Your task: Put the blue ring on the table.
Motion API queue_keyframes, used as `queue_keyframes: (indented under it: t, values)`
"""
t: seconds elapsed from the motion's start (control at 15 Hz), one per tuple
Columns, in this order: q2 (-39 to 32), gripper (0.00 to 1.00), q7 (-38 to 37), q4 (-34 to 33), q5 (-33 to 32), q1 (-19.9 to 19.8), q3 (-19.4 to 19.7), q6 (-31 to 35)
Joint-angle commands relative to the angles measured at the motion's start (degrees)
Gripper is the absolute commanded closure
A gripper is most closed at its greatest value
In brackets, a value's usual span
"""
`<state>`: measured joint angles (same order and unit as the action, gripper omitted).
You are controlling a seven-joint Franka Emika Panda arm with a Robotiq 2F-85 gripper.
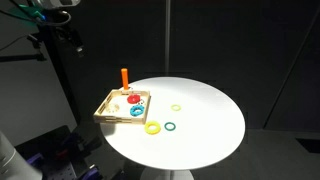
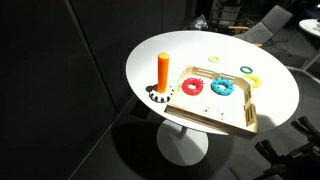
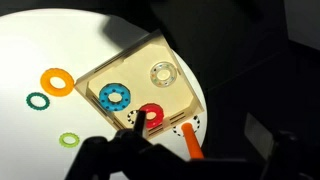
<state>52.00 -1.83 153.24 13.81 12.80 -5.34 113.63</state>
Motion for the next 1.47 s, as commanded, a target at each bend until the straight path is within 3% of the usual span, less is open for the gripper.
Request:
queue_keyframes:
  t: [0.0,0.33,0.67,1.4]
  values:
    - [0.0,0.0,0.41,-0.18,0.43,-0.64,-0.44,-0.29]
    - [0.01,0.0,0.41,-0.18,0.43,-0.64,-0.44,-0.29]
    - [-4.72,0.0,-0.21,-1.64,-0.26,-2.78,-0.38,1.54]
    - [-25.94,0.0,-0.17,-6.36,-2.04,-5.75,-0.02,11.05]
